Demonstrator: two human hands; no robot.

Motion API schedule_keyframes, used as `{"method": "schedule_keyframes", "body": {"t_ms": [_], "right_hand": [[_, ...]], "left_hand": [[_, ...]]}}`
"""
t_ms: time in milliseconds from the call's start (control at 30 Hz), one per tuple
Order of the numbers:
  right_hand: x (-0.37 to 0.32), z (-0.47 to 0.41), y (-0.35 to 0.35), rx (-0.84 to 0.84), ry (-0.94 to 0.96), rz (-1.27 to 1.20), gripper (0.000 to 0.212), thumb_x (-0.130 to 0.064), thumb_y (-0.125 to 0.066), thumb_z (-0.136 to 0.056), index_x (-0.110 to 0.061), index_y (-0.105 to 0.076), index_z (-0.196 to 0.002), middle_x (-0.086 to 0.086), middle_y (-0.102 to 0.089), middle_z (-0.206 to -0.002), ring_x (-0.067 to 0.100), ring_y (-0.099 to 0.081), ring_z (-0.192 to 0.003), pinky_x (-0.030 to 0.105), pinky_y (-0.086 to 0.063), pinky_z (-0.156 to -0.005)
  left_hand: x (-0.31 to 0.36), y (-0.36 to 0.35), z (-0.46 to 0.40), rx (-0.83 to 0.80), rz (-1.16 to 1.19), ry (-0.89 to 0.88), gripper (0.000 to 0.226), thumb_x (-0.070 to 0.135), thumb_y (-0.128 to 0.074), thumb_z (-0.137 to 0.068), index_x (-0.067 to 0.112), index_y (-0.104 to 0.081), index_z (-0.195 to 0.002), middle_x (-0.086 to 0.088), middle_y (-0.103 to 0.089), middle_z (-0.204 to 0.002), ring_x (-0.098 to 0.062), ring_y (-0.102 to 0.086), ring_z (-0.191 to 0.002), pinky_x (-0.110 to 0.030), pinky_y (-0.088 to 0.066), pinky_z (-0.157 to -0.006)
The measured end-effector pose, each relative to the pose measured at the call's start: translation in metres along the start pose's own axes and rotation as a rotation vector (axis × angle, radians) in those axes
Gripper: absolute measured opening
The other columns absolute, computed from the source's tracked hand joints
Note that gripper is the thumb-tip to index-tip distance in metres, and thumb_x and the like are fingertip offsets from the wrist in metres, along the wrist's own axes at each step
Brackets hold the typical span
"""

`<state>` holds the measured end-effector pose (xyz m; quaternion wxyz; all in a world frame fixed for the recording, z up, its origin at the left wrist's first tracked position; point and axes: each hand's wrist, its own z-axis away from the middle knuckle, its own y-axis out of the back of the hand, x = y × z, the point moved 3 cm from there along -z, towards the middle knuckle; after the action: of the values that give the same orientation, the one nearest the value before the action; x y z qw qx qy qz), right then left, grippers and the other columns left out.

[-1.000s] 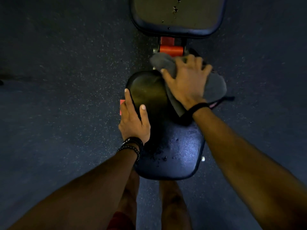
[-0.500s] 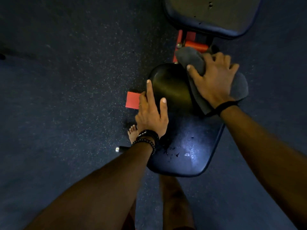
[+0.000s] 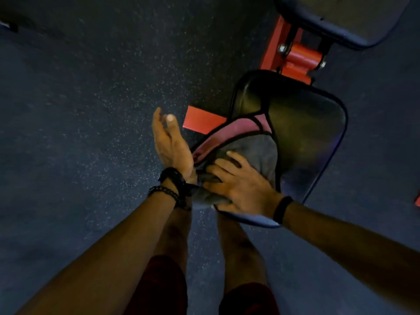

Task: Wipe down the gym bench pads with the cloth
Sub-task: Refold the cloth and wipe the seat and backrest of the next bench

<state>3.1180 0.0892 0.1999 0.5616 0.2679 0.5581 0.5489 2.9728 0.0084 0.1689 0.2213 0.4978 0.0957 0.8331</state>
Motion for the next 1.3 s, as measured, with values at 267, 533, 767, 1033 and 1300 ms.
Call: {"method": "schedule_keyframes", "body": {"t_ms": [267,533,767,1033,1300], "right_hand": [[0.090,-0.057,0.037,0.281,-0.678,0.073,0.053,-0.062,-0.045,-0.086,-0.020,-0.070,-0.105,0.009,-0.059,-0.112,0.032,-0.048,-0.109,0.044,-0.030,-0.085],[-0.058,0.074,-0.031,0.031,-0.139,-0.032,0.055,-0.060,-0.083,-0.055,-0.035,-0.076,-0.103,0.001,-0.043,-0.117,0.022,-0.044,-0.103,0.039,-0.032,-0.086],[-0.060,-0.044,-0.038,0.193,-0.418,0.180,0.043,-0.039,-0.069,-0.076,-0.026,-0.072,-0.117,0.004,-0.066,-0.125,0.030,-0.038,-0.121,0.047,-0.028,-0.100],[-0.074,0.113,-0.056,0.182,-0.212,0.036,0.031,-0.029,-0.064,-0.074,-0.041,-0.075,-0.100,-0.004,-0.041,-0.111,0.019,-0.043,-0.099,0.039,-0.036,-0.083],[0.100,0.115,0.012,0.516,-1.240,-0.050,0.061,-0.075,-0.057,-0.076,-0.034,-0.057,-0.121,0.005,-0.041,-0.141,0.030,-0.037,-0.127,0.043,-0.031,-0.098]], "left_hand": [[0.019,-0.024,-0.009,-0.106,-0.029,-0.093,0.051,0.038,-0.034,-0.100,0.006,-0.056,-0.132,-0.011,-0.062,-0.127,-0.023,-0.059,-0.116,-0.041,-0.047,-0.099],[0.016,-0.014,-0.002,-0.174,-0.133,-0.146,0.054,0.047,-0.035,-0.096,0.011,-0.061,-0.127,-0.004,-0.064,-0.124,-0.015,-0.059,-0.114,-0.044,-0.049,-0.097],[0.015,-0.028,-0.005,-0.207,-0.219,-0.160,0.049,0.041,-0.036,-0.098,0.010,-0.063,-0.125,-0.005,-0.065,-0.122,-0.016,-0.061,-0.111,-0.040,-0.050,-0.094],[0.017,-0.051,0.016,-0.430,-0.253,-0.195,0.057,0.052,-0.037,-0.094,0.012,-0.061,-0.127,-0.009,-0.065,-0.117,-0.023,-0.060,-0.108,-0.040,-0.050,-0.093],[-0.003,-0.082,0.043,-0.370,-0.246,-0.117,0.054,0.045,-0.026,-0.104,0.014,-0.044,-0.143,-0.002,-0.055,-0.138,-0.011,-0.053,-0.120,-0.021,-0.042,-0.096]]}}
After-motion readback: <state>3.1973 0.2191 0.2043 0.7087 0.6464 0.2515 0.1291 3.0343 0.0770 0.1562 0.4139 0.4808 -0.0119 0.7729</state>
